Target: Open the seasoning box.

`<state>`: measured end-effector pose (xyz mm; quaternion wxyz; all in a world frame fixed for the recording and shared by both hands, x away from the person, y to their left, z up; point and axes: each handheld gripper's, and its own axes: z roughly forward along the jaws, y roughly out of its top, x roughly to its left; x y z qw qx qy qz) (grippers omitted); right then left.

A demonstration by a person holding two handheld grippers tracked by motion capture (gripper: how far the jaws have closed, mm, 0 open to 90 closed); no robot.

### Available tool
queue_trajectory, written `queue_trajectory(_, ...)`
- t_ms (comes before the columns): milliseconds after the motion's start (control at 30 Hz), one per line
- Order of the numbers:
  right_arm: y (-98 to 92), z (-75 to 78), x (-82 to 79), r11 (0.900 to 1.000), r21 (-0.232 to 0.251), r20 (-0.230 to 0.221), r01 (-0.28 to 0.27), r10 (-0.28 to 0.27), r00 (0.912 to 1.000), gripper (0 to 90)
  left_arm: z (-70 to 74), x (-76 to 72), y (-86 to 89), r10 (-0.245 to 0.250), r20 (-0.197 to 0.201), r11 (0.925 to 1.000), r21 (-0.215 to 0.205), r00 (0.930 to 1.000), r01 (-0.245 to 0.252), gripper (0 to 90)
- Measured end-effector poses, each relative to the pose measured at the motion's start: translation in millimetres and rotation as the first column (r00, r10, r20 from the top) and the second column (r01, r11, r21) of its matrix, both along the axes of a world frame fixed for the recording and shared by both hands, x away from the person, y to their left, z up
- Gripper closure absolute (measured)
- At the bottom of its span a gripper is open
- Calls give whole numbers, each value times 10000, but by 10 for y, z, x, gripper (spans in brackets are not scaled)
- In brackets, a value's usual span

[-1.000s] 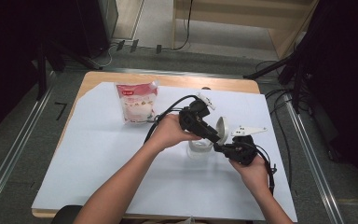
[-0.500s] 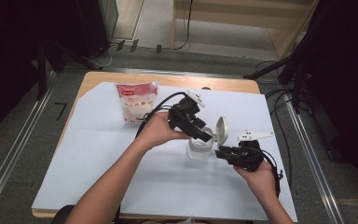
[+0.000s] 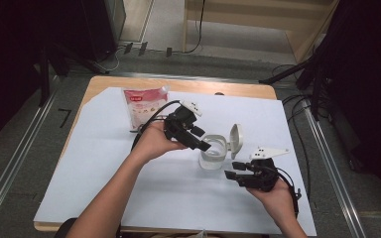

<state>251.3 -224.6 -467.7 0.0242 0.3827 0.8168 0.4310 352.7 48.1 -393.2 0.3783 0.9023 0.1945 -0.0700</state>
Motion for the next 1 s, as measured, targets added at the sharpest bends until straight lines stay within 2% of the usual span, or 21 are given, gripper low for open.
queue_trajectory(67,27,8,-29,9999,-5,-38,-171,171,9998,496,-3,6,56,146,45,9999,42,9999,-146,397)
queue_trajectory(100,38,15,-42,9996,-58,85,-267,268,9996,491,6,10,96,225,34,9997,77,9997,-225,397)
queue_trajectory(133,57,27,-67,9992,-41,164,-387,387,9991,483,3,5,146,357,-6,9993,-148,9994,-357,400)
queue_trajectory(300,90,40,-102,9980,-87,502,-630,634,9967,481,-1,-21,228,477,-13,9989,-50,9989,-477,400)
queue_trajectory(467,106,44,-99,9978,8,512,-670,669,9964,481,10,-30,288,599,28,9981,-115,9982,-599,396)
queue_trajectory(667,124,72,-108,9982,123,569,-587,579,9967,453,20,-36,418,812,-107,9966,-114,9966,-813,402)
queue_trajectory(867,174,70,-100,9970,-21,674,-774,773,9947,445,25,-30,565,1155,-132,9932,-165,9932,-1157,397)
queue_trajectory(1000,189,70,-93,9965,9,731,-839,836,9938,444,31,-20,670,1321,-101,9912,27,9912,-1321,394)
